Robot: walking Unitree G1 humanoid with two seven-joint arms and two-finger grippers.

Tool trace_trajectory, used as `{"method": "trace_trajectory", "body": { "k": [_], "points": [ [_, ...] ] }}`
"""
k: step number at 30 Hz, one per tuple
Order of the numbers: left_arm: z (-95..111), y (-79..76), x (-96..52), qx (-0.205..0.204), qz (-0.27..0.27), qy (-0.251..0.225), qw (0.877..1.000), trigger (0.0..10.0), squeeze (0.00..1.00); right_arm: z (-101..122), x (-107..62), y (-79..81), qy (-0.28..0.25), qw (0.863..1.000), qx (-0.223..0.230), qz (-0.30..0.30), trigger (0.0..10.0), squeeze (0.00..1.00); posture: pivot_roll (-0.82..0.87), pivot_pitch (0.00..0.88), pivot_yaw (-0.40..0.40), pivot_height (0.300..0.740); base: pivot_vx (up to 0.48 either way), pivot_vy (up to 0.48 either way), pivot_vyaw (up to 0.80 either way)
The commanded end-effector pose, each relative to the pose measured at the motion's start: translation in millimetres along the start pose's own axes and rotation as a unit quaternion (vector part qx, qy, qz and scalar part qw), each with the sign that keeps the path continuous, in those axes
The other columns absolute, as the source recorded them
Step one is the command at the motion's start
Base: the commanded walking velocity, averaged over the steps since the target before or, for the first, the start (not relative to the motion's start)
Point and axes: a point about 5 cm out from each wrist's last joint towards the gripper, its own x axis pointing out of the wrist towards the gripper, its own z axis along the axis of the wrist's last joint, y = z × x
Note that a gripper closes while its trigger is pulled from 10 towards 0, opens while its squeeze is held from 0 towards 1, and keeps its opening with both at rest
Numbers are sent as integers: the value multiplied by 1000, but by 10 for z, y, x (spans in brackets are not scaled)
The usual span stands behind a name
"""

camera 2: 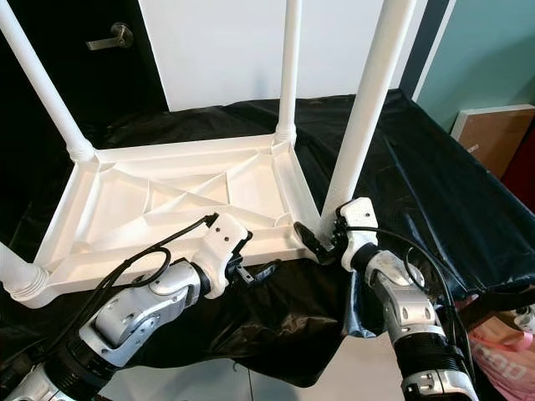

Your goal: Building children table

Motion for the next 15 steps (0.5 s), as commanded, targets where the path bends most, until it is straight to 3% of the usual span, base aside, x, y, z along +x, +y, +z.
{"method": "trace_trajectory", "body": {
  "k": [1, 2, 14, 15],
  "points": [
    [7, -78, -30, 0, -81, 2, 997, 10000, 0, -25, 10, -8, 13, 1000, -5, 21, 2039, 0, -98, 0, -5, 740, 0, 0, 0],
    [12, -74, -34, 0, -80, 2, 997, 10000, 0, -34, 14, -24, 18, 999, -9, 26, 0, 0, -95, 0, -5, 740, 0, 0, 0],
    [20, -79, -45, 1, -80, 3, 997, 10000, 0, -156, -9, -74, 41, 999, 6, 35, 0, 0, -95, 0, 0, 740, 0, 0, 0],
    [20, -80, -44, 1, -81, 4, 997, 10000, 0, -161, -11, -82, 42, 999, 7, 30, 10000, 0, -97, 0, 1, 740, 0, 0, 0]
  ]
}}
